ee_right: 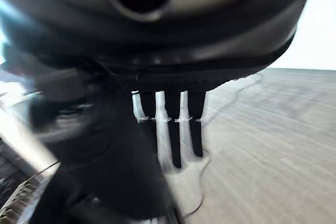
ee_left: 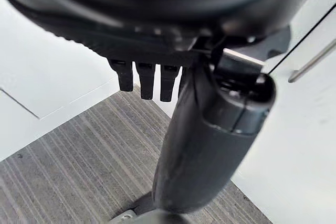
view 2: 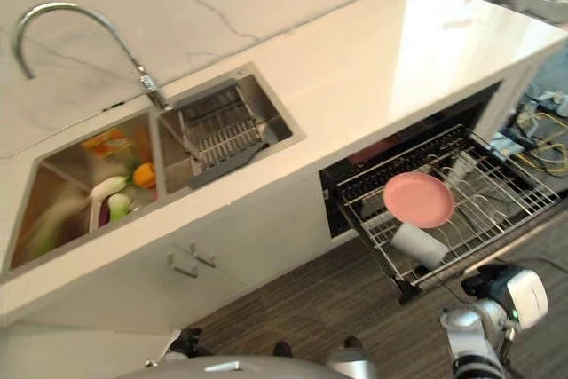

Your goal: Place the dishes in the dishwasher.

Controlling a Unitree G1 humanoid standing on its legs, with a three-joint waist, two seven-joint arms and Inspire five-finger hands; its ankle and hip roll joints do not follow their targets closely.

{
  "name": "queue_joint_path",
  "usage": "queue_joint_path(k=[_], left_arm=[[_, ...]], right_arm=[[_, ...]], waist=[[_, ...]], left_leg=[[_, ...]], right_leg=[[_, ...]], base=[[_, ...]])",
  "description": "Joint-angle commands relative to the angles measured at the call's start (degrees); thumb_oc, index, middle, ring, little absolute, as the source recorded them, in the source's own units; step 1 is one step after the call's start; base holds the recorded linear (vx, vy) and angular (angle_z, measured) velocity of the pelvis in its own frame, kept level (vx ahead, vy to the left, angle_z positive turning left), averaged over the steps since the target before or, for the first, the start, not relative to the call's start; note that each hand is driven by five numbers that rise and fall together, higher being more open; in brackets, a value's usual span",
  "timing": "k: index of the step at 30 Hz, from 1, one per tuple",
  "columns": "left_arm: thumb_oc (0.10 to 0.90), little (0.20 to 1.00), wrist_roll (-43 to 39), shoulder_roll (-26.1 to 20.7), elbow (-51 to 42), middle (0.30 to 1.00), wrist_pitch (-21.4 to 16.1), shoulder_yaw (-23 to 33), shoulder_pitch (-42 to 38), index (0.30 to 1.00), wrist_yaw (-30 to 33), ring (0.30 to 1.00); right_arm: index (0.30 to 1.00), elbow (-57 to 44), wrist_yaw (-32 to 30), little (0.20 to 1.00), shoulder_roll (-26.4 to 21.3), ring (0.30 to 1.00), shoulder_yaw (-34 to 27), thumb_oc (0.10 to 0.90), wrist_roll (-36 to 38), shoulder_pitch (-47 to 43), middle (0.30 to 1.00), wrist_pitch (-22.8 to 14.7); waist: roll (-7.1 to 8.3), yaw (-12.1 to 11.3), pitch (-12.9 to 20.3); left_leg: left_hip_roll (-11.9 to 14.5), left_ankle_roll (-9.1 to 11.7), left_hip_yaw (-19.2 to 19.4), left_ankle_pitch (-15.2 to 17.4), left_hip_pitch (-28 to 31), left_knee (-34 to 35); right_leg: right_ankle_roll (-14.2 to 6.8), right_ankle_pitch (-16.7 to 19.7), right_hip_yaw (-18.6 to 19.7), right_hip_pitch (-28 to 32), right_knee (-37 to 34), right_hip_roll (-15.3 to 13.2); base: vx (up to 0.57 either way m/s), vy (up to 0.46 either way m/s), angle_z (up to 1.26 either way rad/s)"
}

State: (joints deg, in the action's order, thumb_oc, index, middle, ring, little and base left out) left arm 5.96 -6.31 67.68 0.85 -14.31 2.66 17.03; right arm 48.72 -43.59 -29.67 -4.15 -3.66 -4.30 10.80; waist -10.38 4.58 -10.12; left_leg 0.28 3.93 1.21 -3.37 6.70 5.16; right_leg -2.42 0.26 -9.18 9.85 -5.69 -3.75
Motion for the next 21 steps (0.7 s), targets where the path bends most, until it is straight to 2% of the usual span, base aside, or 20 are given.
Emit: queue_joint_path(k=[1, 2, 4, 5, 7, 11, 12, 13, 16, 17, 18, 21], left_arm=[[0.8, 0.9, -1.92, -4.67, 1.91, 0.9, -0.96, -1.17, -3.83, 0.9, -1.11, 0.9], [0.8, 0.9, -3.07, -4.62, 2.19, 0.9, -1.05, -1.53, -3.86, 0.9, -1.78, 0.9], [0.8, 0.9, -3.07, -4.61, 2.19, 0.9, -1.05, -1.49, -3.88, 0.9, -1.78, 0.9], [0.8, 0.9, -4.47, -4.51, 2.28, 0.9, -1.03, -2.17, -3.9, 0.9, -2.87, 0.9], [0.8, 0.9, -4.56, -4.38, 2.06, 0.9, -1.41, -2.84, -3.69, 0.9, -3.7, 0.9], [0.8, 0.9, -3.74, -3.92, 2.69, 0.9, -1.52, -4.22, -3.09, 0.9, -4.28, 0.9], [0.8, 0.9, -3.68, -3.9, 3.0, 0.9, -1.42, -4.05, -3.02, 0.9, -4.31, 0.9], [0.8, 0.9, -3.85, -3.78, 4.63, 0.9, -0.76, -2.65, -2.8, 0.9, -4.76, 0.9], [0.8, 0.9, -3.0, -3.58, 6.55, 0.9, -0.23, -1.38, -2.73, 0.9, -5.17, 0.9], [0.8, 0.9, -1.62, -3.07, 8.07, 0.9, 0.36, -0.24, -2.74, 0.9, -5.07, 0.9], [0.8, 0.9, -1.07, -2.61, 8.31, 0.9, 0.24, 0.13, -2.84, 0.9, -5.26, 0.9], [0.8, 0.9, -0.39, -2.36, 8.62, 0.9, 0.29, 0.37, -2.81, 0.9, -5.41, 0.9]], right_arm=[[0.3, -3.92, 2.99, 0.3, -4.26, 0.3, 5.76, 0.4, -5.78, -12.96, 0.3, -6.72], [0.3, -3.13, 3.51, 0.3, -4.05, 0.3, 8.07, 0.4, -5.19, -16.84, 0.3, -7.17], [0.3, -3.07, 3.5, 0.3, -4.05, 0.3, 8.12, 0.4, -5.17, -16.92, 0.3, -7.2], [0.3, -1.21, 5.08, 0.3, -3.77, 0.3, 9.93, 0.4, -3.6, -20.67, 0.3, -7.75], [0.3, -0.74, 6.68, 0.3, -3.94, 0.3, 11.9, 0.4, -3.33, -23.23, 0.3, -8.33], [0.3, -0.91, 7.66, 0.3, -3.11, 0.3, 13.23, 0.4, -1.7, -25.97, 0.3, -10.86], [0.9, -2.29, 7.98, 0.9, -2.81, 0.9, 14.06, 0.8, -2.49, -25.97, 0.9, -11.26], [0.9, -7.76, 9.07, 0.9, -1.94, 0.9, 15.0, 0.8, -4.26, -24.56, 0.9, -12.12], [0.9, -10.01, 11.3, 0.9, 0.21, 0.9, 15.94, 0.8, -5.23, -21.58, 0.9, -12.36], [0.9, -11.32, 13.2, 0.9, 2.71, 0.9, 16.89, 0.8, -6.03, -17.07, 0.9, -12.72], [0.9, -8.84, 14.61, 0.9, 4.11, 0.9, 17.9, 0.8, -6.79, -13.65, 0.9, -12.63], [0.9, -6.05, 15.8, 0.9, 5.41, 0.9, 18.32, 0.8, -7.08, -11.13, 0.9, -12.62]], waist=[[3.34, -4.51, 0.68], [2.65, -5.21, 0.57], [2.65, -5.12, 0.55], [1.57, -6.61, 0.77], [0.8, -7.28, 1.1], [0.2, -8.92, 1.78], [0.36, -9.04, 1.82], [0.96, -9.22, 1.89], [1.83, -8.91, 1.96], [2.83, -8.02, 1.95], [3.3, -7.44, 1.84], [3.73, -6.9, 1.77]], left_leg=[[-0.02, 2.87, 1.3, 1.39, -1.87, -0.16], [-0.23, 3.17, 0.33, 0.58, -2.75, -0.16], [-0.24, 3.17, 0.28, 0.57, -2.77, -0.16], [-0.51, 3.6, -1.01, -0.26, -3.62, -0.16], [-0.82, 3.82, -2.47, -0.71, -4.07, -0.16], [-1.13, 4.17, -4.65, -1.35, -4.16, -0.16], [-1.19, 4.21, -4.97, -1.39, -4.1, -0.16], [-1.03, 4.31, -5.07, -1.46, -4.07, -0.16], [-0.95, 4.22, -4.98, -1.12, -3.92, -0.16], [-0.74, 4.05, -4.44, -0.66, -3.7, -0.16], [-0.6, 3.87, -4.01, -0.4, -3.55, -0.16], [-0.4, 3.66, -3.52, -0.11, -3.36, -0.16]], right_leg=[[-3.17, -4.11, -1.68, 0.26, 1.42, -2.05], [-3.04, -4.29, -2.59, 0.2, 1.44, -2.12], [-3.04, -4.3, -2.65, 0.21, 1.44, -2.12], [-2.74, -4.77, -4.05, 0.22, 1.8, -2.31], [-2.44, -5.32, -5.8, 0.68, 2.26, -2.52], [-2.03, -6.04, -8.62, 2.27, 2.43, -2.75], [-1.97, -6.17, -9.15, 2.65, 2.34, -2.71], [-1.75, -6.44, -9.64, 2.91, 2.49, -2.63], [-1.65, -6.64, -9.69, 3.1, 2.64, -2.57], [-1.66, -6.65, -9.22, 3.0, 2.74, -2.49], [-1.71, -6.53, -8.77, 2.76, 2.86, -2.43], [-1.75, -6.45, -8.23, 2.49, 2.92, -2.38]], base=[[-0.12, -0.03, 0.6], [-0.09, -0.014, 0.46], [-0.05, -0.012, 0.24], [-0.05, -0.026, 0.25], [-0.04, -0.037, 0.57], [-0.02, -0.029, 0.64], [-0.01, -0.061, 0.47], [0.01, -0.066, 0.32], [0.03, -0.038, 0.11], [0.07, -0.028, 0.09], [0.06, -0.014, 0.1], [0.01, 0.004, 0.02]])
